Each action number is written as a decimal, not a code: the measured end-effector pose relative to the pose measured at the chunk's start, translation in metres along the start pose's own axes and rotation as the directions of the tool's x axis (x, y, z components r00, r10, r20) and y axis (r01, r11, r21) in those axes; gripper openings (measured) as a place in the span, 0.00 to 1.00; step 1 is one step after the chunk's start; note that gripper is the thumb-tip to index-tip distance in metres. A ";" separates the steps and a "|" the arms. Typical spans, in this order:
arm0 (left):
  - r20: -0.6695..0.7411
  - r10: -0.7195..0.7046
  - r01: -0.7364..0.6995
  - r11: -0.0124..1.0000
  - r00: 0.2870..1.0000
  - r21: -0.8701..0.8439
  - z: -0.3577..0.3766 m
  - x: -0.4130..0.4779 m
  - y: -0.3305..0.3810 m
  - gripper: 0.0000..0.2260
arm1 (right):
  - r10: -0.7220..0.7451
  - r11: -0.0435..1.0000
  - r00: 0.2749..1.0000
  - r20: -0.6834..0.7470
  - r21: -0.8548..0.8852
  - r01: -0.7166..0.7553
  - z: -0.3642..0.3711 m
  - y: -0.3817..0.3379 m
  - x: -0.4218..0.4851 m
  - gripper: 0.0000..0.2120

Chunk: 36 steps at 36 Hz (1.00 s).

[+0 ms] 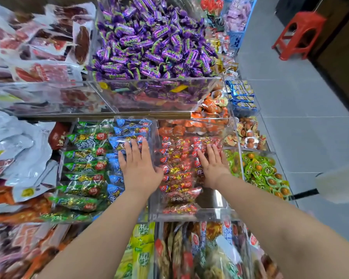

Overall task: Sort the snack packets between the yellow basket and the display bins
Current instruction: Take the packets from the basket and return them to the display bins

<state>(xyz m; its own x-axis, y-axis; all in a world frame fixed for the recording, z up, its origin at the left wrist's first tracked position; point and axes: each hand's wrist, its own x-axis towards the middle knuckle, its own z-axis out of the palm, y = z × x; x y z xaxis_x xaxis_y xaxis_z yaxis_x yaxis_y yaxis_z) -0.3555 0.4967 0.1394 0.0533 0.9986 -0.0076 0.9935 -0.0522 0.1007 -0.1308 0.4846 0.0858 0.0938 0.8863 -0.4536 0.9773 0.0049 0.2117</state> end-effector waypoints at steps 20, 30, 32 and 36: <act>0.106 0.499 -0.303 0.667 0.860 -0.681 -0.049 -0.123 0.035 0.09 | 0.486 0.015 0.874 0.015 1.000 -0.025 0.031 -0.021 -0.220 0.08; 0.660 0.618 -0.102 0.759 0.427 -0.644 0.067 -0.269 0.041 0.13 | 0.526 -0.531 0.513 0.679 0.733 -0.425 0.240 -0.089 -0.416 0.14; 0.758 0.542 -0.073 0.828 0.363 -0.557 0.088 -0.289 0.031 0.13 | 0.485 -0.679 0.380 0.788 0.613 -0.404 0.271 -0.118 -0.463 0.13; 0.838 0.496 -0.312 0.852 0.229 -0.419 0.123 -0.327 0.017 0.12 | 0.303 -0.909 0.196 0.933 0.345 -0.234 0.311 -0.182 -0.544 0.16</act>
<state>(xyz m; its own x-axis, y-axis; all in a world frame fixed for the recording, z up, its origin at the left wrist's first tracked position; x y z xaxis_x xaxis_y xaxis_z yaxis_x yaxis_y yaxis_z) -0.3440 0.1677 0.0208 0.5888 0.1919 -0.7851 0.7883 -0.3511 0.5053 -0.3008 -0.1425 0.0244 0.4917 -0.2567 -0.8321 -0.8450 -0.3714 -0.3848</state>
